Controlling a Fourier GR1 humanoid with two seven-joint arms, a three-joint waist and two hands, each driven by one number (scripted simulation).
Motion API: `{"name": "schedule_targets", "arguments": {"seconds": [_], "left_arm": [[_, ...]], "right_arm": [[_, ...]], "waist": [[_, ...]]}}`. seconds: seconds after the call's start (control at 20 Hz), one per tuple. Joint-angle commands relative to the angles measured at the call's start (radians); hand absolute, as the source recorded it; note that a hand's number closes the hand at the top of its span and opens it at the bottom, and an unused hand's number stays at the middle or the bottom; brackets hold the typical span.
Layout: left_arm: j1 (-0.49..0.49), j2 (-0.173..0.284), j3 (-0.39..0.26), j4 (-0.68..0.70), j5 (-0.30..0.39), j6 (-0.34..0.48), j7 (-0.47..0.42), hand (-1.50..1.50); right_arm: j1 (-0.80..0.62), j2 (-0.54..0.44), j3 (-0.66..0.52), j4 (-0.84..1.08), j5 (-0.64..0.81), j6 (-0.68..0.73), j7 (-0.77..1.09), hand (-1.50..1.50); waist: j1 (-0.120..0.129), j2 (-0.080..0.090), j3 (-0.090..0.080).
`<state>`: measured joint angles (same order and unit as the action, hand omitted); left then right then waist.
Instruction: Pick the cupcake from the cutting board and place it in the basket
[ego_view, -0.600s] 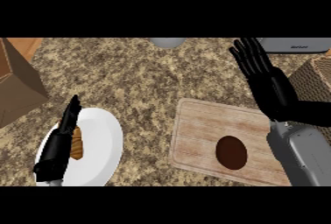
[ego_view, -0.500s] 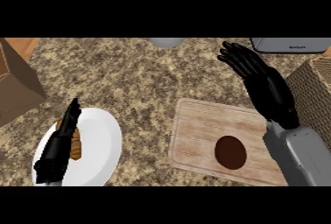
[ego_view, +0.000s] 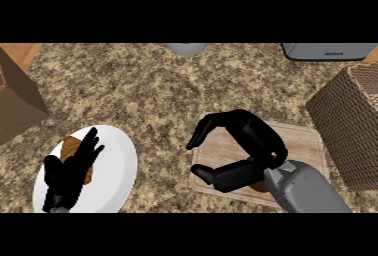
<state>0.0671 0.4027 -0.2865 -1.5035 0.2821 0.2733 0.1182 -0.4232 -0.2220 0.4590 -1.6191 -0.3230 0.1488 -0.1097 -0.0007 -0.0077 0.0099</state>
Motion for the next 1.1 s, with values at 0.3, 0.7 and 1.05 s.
{"name": "schedule_targets", "arguments": {"seconds": [0.3, 0.7, 1.05], "left_arm": [[0.113, 0.026, 0.020, 0.071, 0.049, -0.030, 0.073, 0.00], [0.103, 0.040, 0.048, 0.050, 0.063, -0.028, 0.109, 0.00], [0.102, 0.031, 0.045, 0.063, 0.057, -0.040, 0.097, 0.00]], "right_arm": [[-0.063, -0.204, 0.109, -0.137, 0.499, -0.204, 0.284, -1.50], [-0.238, -0.502, -0.009, -0.357, 0.478, 0.083, 0.621, -1.50], [-0.326, -0.686, -0.087, -0.398, 0.157, 0.422, 0.790, -1.50]], "waist": [[-0.040, -0.018, -0.018], [-0.046, -0.013, -0.015], [-0.036, -0.005, -0.016]]}}
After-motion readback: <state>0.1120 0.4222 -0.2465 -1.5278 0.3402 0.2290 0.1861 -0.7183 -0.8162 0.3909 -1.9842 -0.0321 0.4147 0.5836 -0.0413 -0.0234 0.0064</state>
